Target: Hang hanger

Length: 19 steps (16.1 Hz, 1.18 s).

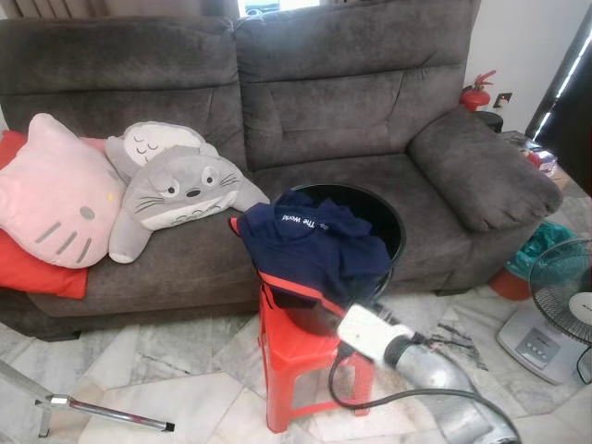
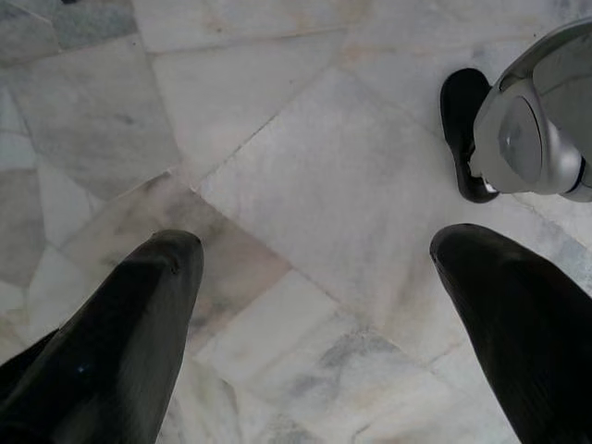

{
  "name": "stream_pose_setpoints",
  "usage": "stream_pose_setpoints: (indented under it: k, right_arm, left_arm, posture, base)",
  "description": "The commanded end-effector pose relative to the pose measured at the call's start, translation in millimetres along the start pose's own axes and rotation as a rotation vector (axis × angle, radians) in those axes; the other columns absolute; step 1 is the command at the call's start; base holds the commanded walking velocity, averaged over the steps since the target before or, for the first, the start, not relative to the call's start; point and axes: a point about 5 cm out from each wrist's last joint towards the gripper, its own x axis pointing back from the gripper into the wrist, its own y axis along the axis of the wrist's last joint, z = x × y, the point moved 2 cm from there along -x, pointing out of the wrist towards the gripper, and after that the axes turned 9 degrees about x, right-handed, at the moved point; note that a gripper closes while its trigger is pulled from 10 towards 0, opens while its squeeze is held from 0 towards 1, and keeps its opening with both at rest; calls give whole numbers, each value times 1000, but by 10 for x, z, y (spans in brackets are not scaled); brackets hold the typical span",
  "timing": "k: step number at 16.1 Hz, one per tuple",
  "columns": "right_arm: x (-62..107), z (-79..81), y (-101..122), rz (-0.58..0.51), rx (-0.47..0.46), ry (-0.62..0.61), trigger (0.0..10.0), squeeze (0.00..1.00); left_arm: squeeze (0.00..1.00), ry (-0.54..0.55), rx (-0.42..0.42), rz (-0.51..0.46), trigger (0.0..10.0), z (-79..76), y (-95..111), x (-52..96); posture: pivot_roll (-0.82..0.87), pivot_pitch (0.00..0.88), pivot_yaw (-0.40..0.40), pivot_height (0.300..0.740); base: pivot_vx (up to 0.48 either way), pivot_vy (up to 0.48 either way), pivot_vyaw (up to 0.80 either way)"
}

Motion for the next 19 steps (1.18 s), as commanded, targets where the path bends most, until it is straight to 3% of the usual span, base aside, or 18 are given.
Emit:
stream_pose_setpoints:
  k: [1,4,6,7,8,11,13,15,19]
  right_arm:
    - [-42,-2,37,-25,-2,13,10000,0]
    - [-90,9,13,-27,16,10,10000,0]
    - [-105,-18,14,-38,72,-22,10000,0]
    - [-98,-64,28,-50,74,-56,10000,0]
    - [-61,-211,64,-75,98,-169,10000,0]
    - [-3,-344,-37,-26,110,-276,10000,0]
    - [1,-352,-50,-23,114,-288,10000,0]
    - [90,-553,-293,112,173,-412,10000,0]
    - [176,-789,-338,154,213,-556,10000,0]
  left_arm:
    - [0,1,-1,5,10000,17,-39,10]
    - [0,-7,-2,3,10000,-78,-40,5]
    - [0,-19,7,-19,10000,-235,111,-33]
    - [0,-20,10,-23,10000,-245,124,-35]
    - [0,-20,11,-24,10000,-249,123,-34]
    - [0,-21,12,-25,10000,-253,116,-32]
    - [0,-20,12,-24,10000,-254,117,-33]
    - [0,-28,10,-35,10000,-271,132,-33]
    - [0,-28,5,-50,10000,-293,185,-40]
  posture:
    - [-162,0,47,740]
    - [-156,0,44,740]
    - [-150,0,36,740]
    - [-149,0,34,740]
    - [-150,0,32,740]
    - [-154,0,29,740]
    - [-154,0,29,740]
    - [-159,0,27,740]
    - [-159,0,28,740]
  base:
    - [0,0,0]
    - [0,0,0]
    - [0,0,0]
    - [0,0,0]
    - [0,0,0]
    - [0,0,0]
    - [0,0,0]
    - [0,0,0]
    - [0,0,0]
